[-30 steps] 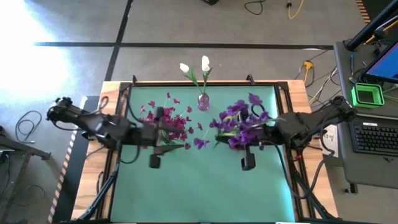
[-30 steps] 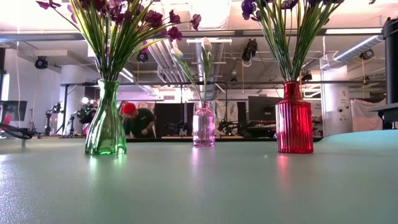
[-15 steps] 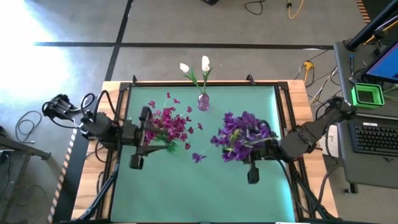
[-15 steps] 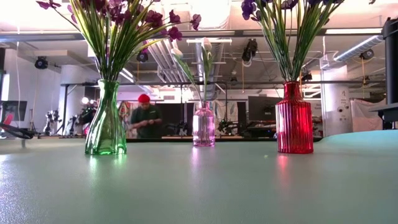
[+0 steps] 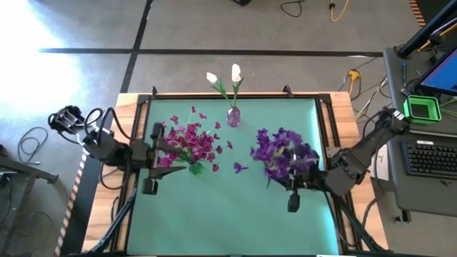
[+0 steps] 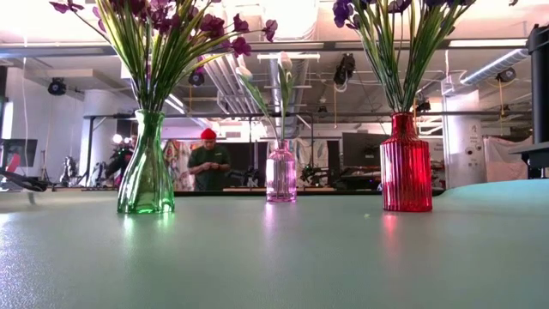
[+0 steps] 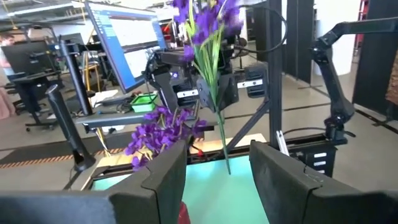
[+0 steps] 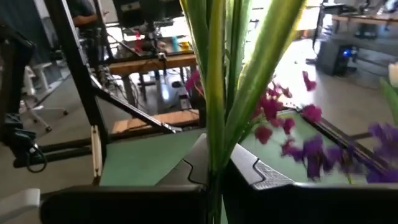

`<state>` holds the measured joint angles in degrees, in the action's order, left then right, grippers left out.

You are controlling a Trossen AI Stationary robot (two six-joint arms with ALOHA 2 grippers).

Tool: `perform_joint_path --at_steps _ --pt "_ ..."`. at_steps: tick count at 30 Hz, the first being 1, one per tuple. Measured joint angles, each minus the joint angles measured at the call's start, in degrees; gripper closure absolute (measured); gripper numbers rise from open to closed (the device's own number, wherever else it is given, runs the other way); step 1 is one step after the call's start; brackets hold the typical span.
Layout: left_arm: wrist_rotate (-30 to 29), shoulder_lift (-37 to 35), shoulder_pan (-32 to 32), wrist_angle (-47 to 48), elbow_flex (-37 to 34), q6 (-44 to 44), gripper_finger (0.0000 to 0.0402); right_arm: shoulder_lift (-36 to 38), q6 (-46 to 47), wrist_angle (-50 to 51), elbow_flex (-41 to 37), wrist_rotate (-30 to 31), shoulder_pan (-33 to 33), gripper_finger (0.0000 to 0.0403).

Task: Sort flowers into vase by color
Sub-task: Put the violet flowers into the red flower vase

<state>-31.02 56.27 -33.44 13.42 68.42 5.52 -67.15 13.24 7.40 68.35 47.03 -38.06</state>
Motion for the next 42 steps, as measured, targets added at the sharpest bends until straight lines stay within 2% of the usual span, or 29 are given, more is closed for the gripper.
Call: perform_joint_path --at_steps 6,10,17,26,28,32,37,42 --pt "0.0 0.6 -0.5 1.3 0.0 -0.1 0.0238 2.4 0.7 -6.6 -6.4 12.1 -6.6 0.039" --pt "0.0 1.6 -0.5 1.4 -0.1 1.1 0.0238 3.7 4.1 -6.4 -10.9 17.9 -8.1 0.039" --pt "0.0 3.8 -0.5 1.2 -0.4 1.1 0.0238 6.7 6.7 -6.7 -13.3 19.0 -10.8 0.039" --pt "-0.2 4.7 -1.6 1.0 -1.2 -0.7 0.0238 5.9 0.2 -6.6 -6.3 18.6 -14.9 0.039" --pt "-3.2 4.8 -2.5 1.1 -1.8 -1.9 0.0238 5.7 -2.2 -6.7 -4.9 18.9 -16.1 0.039" --pt "-13.0 4.0 -6.2 3.3 -2.2 -2.3 0.0238 5.2 -4.7 -6.4 -4.3 22.7 -17.9 0.039" --pt "-18.4 3.2 -11.7 3.5 -2.2 -1.9 0.0238 5.2 -3.7 -6.3 -7.3 26.4 -18.5 0.039" --pt "-26.4 3.2 -16.3 3.1 -2.7 -0.7 0.0238 5.2 -2.6 -6.5 -9.9 26.7 -18.4 0.039"
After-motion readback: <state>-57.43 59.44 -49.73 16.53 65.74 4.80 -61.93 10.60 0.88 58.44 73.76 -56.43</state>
